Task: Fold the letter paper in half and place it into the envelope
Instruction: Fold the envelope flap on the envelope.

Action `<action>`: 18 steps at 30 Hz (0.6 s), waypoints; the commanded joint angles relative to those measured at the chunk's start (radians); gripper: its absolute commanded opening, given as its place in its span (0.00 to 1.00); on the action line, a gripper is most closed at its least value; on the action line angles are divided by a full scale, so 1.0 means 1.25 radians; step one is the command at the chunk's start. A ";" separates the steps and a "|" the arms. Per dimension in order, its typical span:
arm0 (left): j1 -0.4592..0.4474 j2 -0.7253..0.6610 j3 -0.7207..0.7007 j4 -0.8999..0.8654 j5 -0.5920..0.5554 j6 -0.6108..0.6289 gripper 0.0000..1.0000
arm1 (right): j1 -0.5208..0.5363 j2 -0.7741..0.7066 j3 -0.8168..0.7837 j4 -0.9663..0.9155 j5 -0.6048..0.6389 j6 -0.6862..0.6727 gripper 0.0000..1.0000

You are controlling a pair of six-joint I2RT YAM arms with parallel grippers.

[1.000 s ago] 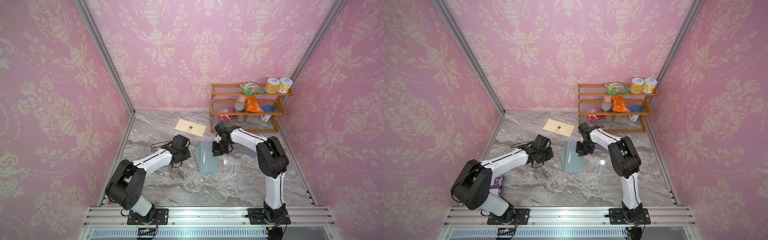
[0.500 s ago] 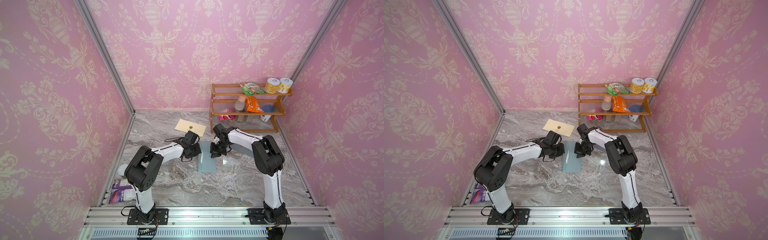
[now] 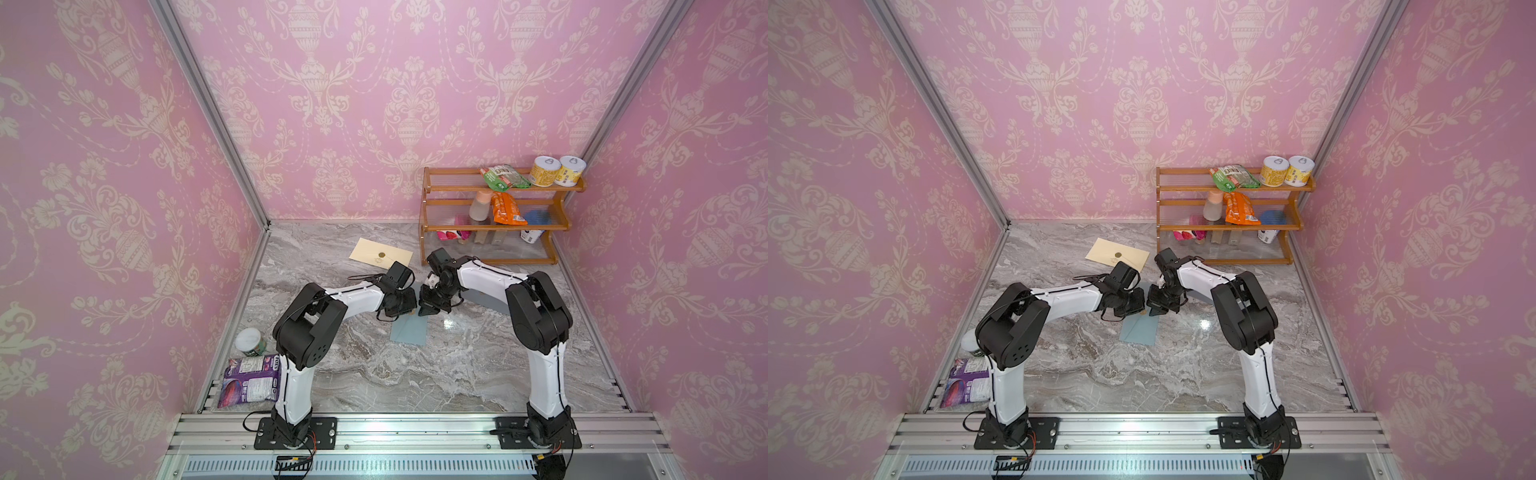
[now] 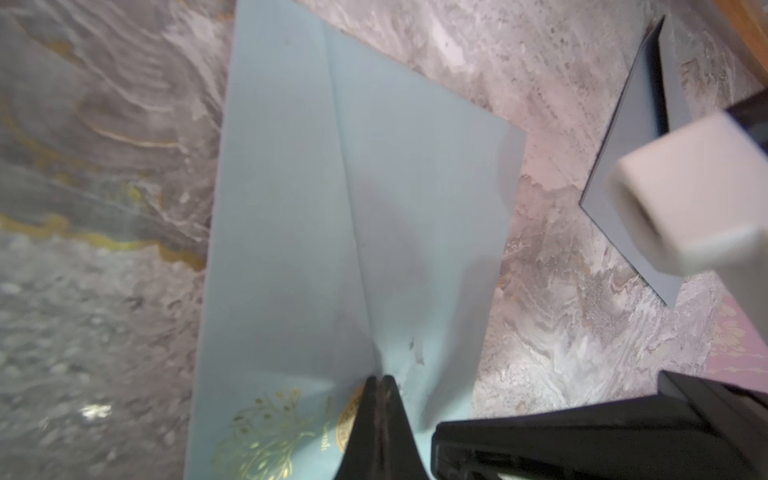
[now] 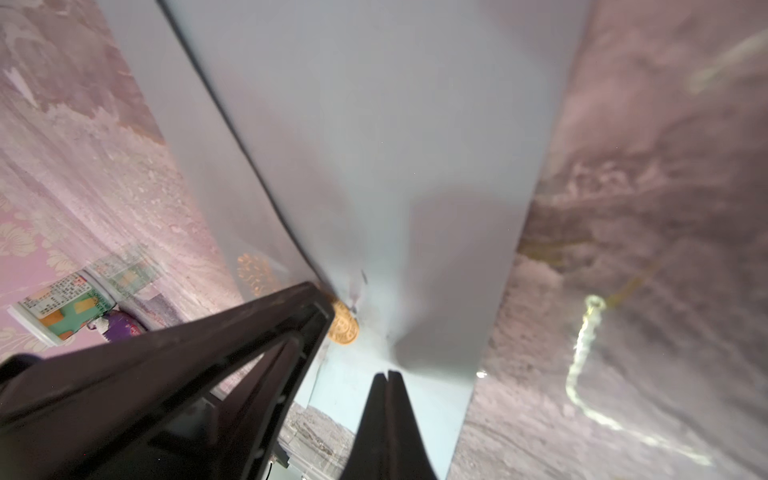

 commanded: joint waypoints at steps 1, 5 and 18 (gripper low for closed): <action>-0.002 0.027 -0.025 -0.037 0.012 0.004 0.00 | -0.003 -0.057 -0.033 0.050 -0.054 0.038 0.00; -0.001 0.031 -0.034 -0.031 0.015 0.000 0.00 | 0.001 -0.047 -0.042 0.083 -0.081 0.047 0.00; -0.001 0.010 -0.032 -0.020 0.019 -0.035 0.00 | 0.011 0.064 0.001 0.089 -0.032 0.043 0.00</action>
